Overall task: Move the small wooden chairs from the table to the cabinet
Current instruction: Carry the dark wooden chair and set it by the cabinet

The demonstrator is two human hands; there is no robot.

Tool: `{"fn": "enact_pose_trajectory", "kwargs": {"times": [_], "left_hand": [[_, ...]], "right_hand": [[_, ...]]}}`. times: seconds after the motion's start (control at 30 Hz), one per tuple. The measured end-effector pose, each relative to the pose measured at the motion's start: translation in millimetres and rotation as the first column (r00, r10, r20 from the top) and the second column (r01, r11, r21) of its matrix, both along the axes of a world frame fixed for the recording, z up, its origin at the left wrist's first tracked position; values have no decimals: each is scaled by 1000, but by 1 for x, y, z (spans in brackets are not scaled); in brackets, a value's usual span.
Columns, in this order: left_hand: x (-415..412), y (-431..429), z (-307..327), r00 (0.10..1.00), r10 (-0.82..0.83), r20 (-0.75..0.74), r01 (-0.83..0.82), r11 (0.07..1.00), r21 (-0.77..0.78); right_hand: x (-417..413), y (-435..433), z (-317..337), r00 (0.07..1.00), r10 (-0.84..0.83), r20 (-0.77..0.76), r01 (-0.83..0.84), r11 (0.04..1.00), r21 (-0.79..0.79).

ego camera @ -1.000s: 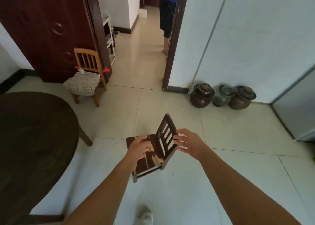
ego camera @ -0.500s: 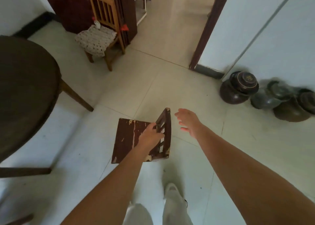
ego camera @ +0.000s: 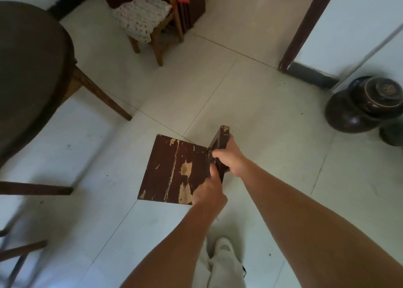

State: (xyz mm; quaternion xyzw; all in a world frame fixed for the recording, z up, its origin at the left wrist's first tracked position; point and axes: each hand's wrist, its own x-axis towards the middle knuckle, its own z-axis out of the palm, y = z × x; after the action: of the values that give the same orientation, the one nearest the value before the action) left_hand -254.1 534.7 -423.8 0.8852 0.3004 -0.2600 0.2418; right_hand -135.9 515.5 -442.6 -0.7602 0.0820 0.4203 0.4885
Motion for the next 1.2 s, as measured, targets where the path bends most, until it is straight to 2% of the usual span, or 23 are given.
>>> {"fn": "enact_pose_trajectory", "kwargs": {"times": [0.27,0.6,0.83,0.97,1.07,1.2], "left_hand": [[11,22,32,988,-77,135,66,994,85],[103,71,137,958,-125,257,85,984,159],[222,145,182,928,-52,368,7,993,121],[315,194,187,932,-4,362,-33,995,97],[389,233,177,932,104,347,-122,992,31],[467,275,160,906,284,313,-276,959,-71]], "right_hand": [[16,12,36,999,-34,-6,35,995,93],[117,58,154,997,39,70,-51,983,176],[236,136,207,989,79,128,-100,982,162],[331,197,213,973,154,172,-176,977,119],[401,250,207,943,270,193,-287,956,64],[471,316,196,853,466,234,-477,879,-10]]}}
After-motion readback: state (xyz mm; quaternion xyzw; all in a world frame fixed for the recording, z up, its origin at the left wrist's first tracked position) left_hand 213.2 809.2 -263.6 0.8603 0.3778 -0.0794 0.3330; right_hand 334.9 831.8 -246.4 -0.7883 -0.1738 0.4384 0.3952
